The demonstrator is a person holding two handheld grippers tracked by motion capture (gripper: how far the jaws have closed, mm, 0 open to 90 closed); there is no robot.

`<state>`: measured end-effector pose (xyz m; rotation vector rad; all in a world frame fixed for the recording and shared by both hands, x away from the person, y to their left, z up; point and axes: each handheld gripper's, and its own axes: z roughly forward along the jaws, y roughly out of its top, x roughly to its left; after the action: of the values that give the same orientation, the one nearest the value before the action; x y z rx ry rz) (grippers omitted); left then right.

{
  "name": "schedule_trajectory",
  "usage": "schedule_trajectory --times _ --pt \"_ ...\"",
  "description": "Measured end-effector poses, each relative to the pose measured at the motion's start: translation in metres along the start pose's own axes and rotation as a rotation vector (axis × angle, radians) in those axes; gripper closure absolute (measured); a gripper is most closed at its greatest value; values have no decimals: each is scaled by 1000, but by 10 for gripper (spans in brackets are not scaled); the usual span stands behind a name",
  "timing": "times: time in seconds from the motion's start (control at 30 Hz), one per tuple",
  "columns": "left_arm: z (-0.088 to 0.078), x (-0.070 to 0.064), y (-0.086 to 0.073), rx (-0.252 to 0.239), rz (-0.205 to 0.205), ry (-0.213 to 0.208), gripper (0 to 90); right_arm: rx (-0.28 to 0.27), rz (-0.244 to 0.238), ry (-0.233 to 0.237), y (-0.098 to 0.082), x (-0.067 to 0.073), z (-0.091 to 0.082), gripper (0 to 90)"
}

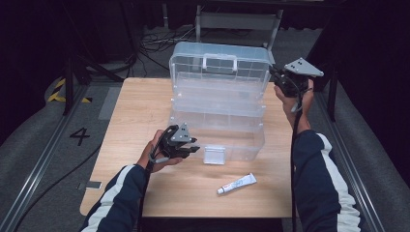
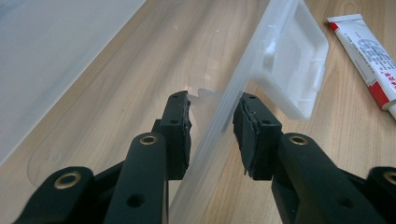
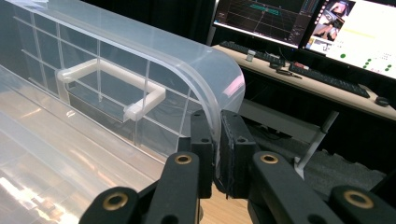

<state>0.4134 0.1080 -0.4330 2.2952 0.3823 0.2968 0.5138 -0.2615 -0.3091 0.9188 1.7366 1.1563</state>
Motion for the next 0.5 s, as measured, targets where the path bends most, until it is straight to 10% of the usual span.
schedule_trajectory --times 0.5 --pt "0 0 0 -3 -15 -6 670 36 35 15 5 -9 15 853"
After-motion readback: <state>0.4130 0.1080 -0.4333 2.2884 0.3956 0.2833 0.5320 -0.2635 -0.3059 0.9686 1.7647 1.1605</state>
